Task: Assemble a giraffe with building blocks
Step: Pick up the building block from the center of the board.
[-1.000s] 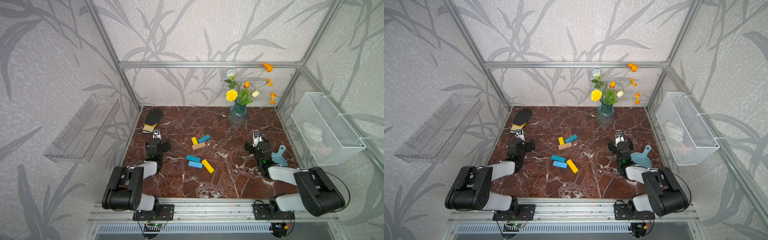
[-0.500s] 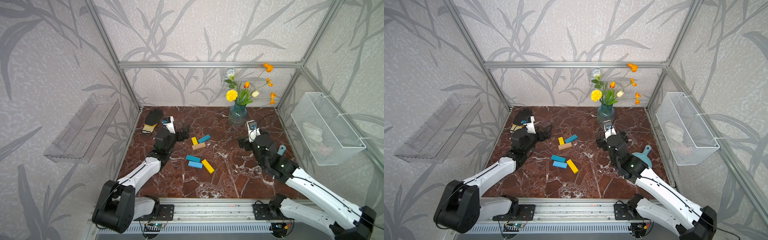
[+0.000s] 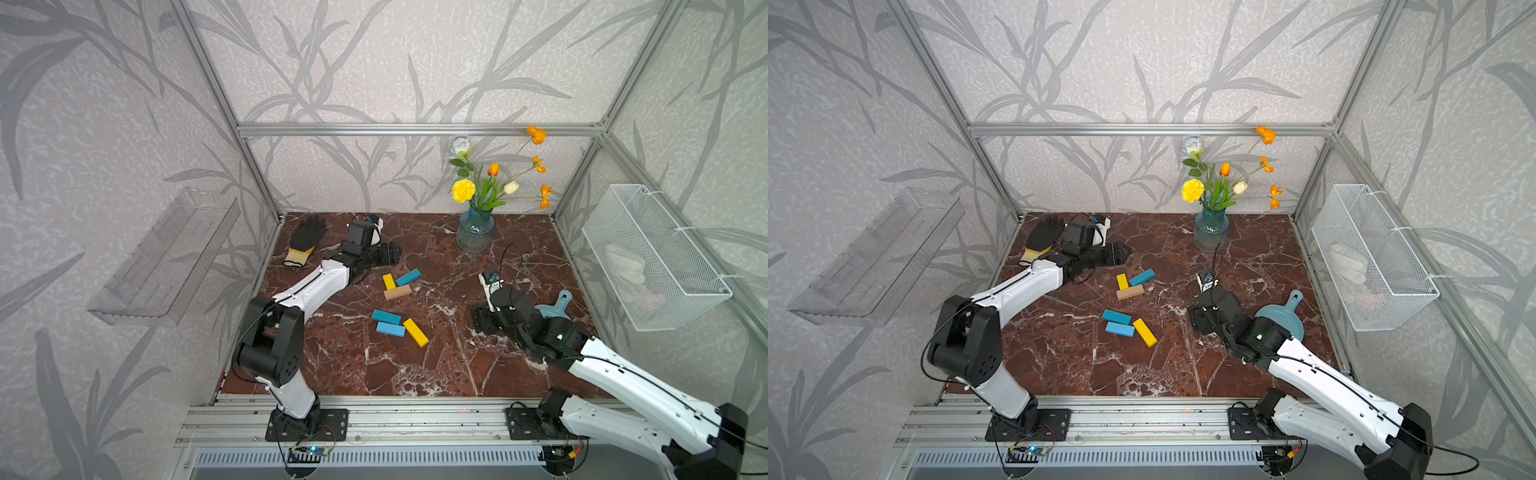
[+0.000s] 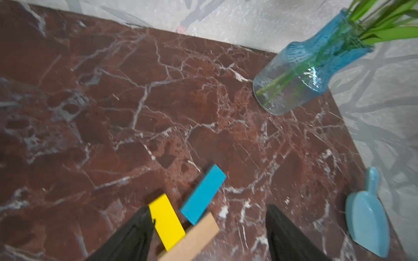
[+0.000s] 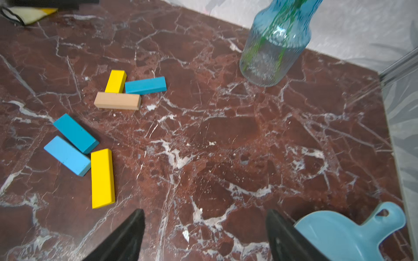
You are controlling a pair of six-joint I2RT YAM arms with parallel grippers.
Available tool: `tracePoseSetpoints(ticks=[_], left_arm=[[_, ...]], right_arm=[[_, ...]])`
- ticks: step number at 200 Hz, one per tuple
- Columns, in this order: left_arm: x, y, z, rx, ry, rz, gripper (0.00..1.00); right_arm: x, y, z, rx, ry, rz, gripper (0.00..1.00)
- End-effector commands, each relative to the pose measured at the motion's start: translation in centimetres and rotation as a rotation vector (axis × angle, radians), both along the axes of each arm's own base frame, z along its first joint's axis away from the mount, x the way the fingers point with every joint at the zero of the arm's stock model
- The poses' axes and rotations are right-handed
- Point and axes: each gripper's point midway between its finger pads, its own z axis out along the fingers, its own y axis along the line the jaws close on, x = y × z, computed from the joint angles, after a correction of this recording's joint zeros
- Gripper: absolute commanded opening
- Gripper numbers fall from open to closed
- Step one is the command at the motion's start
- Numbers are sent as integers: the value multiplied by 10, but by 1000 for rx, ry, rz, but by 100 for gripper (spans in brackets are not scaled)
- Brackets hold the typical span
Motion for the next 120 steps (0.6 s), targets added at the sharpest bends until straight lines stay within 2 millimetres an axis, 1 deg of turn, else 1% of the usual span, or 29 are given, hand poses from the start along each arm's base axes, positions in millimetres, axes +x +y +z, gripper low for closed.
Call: tracePoseSetpoints(ticks=[1,15,26,39,60,69,79,102,120], left_arm=[[-31,17,-56,138,223,-14,72],[-44,11,-74,98,262,-16,71],[-53,12,-86,89,278,2,70],[-62,16,-96,102,280,28,68],[-69,27,-98,131,270,114,70],[-69,30,-97,113,280,171,70],[-68,29,-95,63,287,223,70],[-60,25,-90,-32,312,336,70],[-48,22,-83,21,290,344,70]], right_arm=[[-17,-4,-19,-5,80,-1,84],[-20,-8,-23,-20,81,-5,84],[-21,-11,-26,-27,83,-7,84],[-23,-11,-30,-21,88,-5,84],[-24,-10,-37,-15,96,-3,84],[-25,-9,-40,-19,101,-2,84],[-25,-9,-44,-25,105,-3,84],[-24,-7,-50,-15,108,-5,84],[-23,-4,-52,3,105,-4,84]])
